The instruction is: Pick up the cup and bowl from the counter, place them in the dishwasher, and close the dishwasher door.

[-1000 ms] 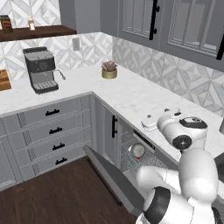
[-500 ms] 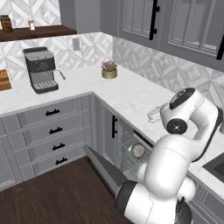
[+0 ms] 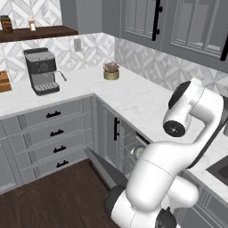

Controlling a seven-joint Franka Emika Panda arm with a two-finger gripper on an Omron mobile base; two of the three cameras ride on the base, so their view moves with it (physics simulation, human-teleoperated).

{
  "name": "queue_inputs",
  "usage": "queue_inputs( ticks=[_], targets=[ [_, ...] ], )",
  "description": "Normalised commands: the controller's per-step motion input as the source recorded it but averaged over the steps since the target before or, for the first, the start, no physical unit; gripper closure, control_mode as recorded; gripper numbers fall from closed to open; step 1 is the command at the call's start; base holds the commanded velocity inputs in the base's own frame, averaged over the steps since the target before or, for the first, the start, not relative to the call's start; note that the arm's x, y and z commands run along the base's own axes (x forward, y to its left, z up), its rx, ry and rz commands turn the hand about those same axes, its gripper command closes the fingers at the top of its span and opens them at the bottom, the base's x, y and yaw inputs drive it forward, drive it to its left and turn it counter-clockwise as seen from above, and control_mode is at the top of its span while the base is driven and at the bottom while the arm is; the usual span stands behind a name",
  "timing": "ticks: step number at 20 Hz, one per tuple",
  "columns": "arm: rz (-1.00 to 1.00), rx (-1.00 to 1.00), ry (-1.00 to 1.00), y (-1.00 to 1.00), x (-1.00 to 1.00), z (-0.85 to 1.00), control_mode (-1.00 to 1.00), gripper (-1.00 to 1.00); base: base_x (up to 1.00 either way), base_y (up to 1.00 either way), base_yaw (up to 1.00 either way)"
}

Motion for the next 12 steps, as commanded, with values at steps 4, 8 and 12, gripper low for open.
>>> queue_inputs(
  ticks=[4, 8, 12],
  targets=[
    [-0.01, -1.00, 0.55, -0.48, -0.60, -0.11, -1.00, -1.00, 0.00, 0.00, 0.00],
    [0.00, -1.00, 0.53, -0.45, -0.59, -0.09, -1.00, -1.00, 0.00, 0.00, 0.00],
    [0.00, -1.00, 0.50, -0.44, -0.56, -0.06, -1.00, -1.00, 0.00, 0.00, 0.00]
  ],
)
